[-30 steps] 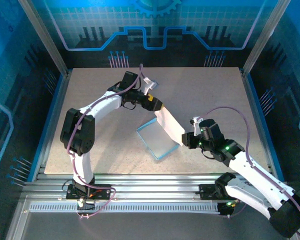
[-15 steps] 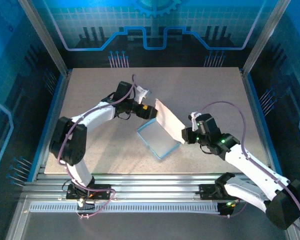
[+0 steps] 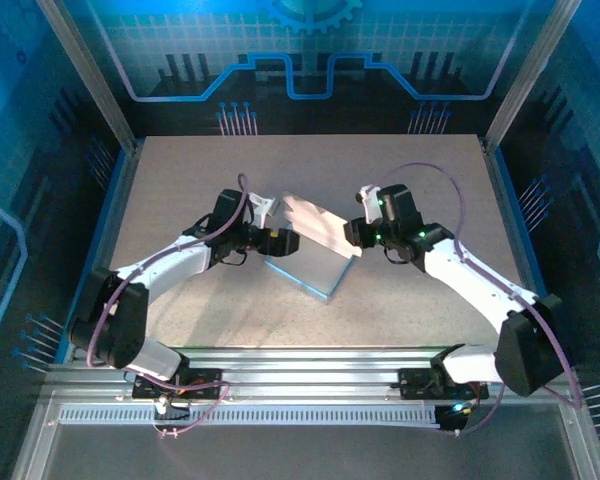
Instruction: Fold the paper box
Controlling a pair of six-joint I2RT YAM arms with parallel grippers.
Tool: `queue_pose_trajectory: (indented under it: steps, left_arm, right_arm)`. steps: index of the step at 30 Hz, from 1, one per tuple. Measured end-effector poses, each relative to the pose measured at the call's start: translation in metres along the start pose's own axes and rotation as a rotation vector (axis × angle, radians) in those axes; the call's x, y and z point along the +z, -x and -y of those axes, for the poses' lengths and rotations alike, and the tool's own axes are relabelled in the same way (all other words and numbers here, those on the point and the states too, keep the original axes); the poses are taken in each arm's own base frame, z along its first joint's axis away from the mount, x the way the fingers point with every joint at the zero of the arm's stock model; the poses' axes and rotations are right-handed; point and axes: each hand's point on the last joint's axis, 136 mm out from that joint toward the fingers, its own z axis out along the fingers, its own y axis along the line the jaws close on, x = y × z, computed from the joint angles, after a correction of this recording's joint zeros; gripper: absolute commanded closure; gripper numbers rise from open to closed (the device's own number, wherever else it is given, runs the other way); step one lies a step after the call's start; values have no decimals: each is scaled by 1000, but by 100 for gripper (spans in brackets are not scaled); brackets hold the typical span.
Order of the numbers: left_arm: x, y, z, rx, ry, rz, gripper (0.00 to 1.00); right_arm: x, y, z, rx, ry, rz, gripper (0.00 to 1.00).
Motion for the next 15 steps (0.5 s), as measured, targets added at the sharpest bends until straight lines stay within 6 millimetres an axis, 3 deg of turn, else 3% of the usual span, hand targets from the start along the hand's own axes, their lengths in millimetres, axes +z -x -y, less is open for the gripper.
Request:
queue_pose_trajectory:
  steps: [8, 12, 15]
  left_arm:
    - [-18, 40, -8, 43, 14, 91, 3]
    - [-17, 70, -2, 122, -13, 111, 1]
    - [-12, 81, -2, 181, -23, 100, 1]
  right_arm:
    - [-19, 7, 13, 6, 19, 36, 42]
    - [-40, 7, 13, 17, 43, 69, 38]
    - [-48, 4, 7, 17, 75, 79, 38]
